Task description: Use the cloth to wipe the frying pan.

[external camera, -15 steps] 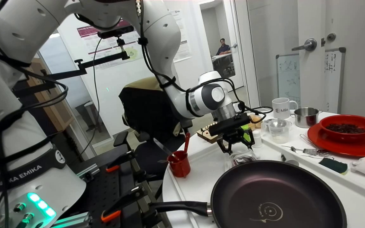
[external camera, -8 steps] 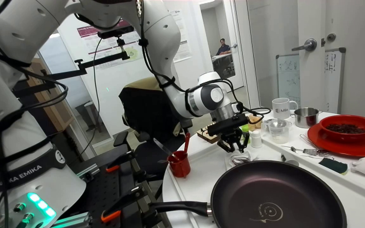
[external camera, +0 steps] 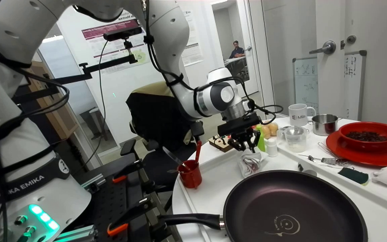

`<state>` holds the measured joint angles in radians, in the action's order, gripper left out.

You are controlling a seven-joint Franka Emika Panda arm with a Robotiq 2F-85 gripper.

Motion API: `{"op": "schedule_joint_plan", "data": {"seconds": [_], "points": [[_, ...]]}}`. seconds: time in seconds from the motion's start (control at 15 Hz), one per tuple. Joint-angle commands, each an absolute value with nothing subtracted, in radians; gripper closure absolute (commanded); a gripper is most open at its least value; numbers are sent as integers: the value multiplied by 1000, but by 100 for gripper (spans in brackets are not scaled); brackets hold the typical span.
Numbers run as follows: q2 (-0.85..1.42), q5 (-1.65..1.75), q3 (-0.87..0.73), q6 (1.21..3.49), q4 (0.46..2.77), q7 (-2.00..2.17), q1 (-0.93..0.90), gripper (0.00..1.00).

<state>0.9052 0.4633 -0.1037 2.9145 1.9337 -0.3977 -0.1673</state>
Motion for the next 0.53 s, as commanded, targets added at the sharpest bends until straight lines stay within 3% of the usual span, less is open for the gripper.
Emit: {"op": "schedule_joint_plan", "data": {"seconds": [0.0, 0.47], "points": [[756, 493, -90, 2972, 2058, -401, -143, 92], [520, 477, -57, 3039, 2265, -443, -39, 92]]}}
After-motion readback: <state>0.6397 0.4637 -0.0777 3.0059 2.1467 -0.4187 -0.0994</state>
